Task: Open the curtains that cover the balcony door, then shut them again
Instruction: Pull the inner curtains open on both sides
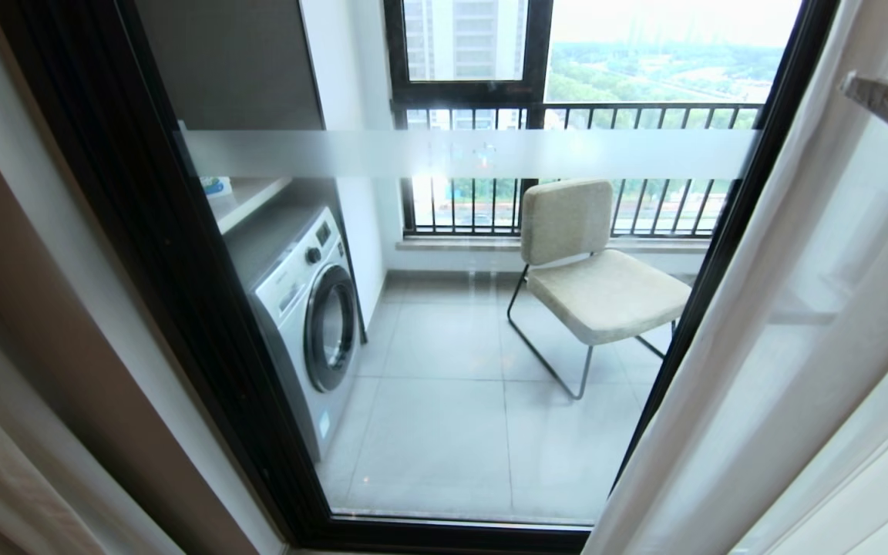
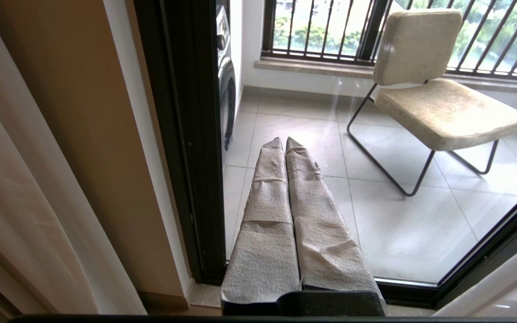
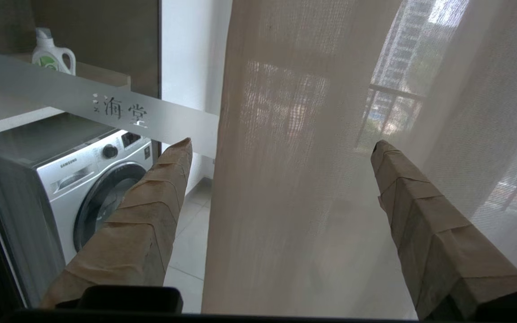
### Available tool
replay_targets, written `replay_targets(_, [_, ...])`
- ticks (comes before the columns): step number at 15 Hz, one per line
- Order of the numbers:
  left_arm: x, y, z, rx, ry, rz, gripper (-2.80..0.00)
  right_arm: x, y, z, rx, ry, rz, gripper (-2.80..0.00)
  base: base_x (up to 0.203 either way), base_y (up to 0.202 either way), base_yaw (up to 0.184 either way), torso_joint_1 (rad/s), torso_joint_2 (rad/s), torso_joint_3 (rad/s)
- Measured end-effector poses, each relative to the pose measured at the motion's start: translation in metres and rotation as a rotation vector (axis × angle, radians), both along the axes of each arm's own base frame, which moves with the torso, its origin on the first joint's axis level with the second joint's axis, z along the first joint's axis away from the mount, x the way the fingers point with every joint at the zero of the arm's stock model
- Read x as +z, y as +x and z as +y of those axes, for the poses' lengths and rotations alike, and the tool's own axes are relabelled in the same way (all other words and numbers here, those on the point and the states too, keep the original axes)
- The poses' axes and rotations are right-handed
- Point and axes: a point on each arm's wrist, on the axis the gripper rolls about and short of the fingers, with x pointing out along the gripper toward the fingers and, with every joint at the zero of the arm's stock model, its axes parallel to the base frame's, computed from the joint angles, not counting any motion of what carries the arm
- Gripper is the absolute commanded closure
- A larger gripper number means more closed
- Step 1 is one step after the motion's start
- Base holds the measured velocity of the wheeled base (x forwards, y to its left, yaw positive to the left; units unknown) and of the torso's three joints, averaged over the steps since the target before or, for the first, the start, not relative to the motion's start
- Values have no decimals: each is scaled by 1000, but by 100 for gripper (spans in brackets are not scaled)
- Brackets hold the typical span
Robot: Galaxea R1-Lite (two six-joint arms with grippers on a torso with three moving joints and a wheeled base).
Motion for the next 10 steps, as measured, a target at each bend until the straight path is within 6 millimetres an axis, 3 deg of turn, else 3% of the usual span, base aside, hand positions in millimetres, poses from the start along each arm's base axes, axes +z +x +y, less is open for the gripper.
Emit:
replay_targets(5, [0, 0, 0, 0, 0, -1, 0, 14, 46, 1, -85, 19, -10, -280, 0, 0, 0, 0, 0, 0])
replay_targets(10, [0, 0, 0, 0, 0, -1, 0, 17, 80, 2, -89, 23, -11, -280, 0, 0, 0, 0, 0, 0])
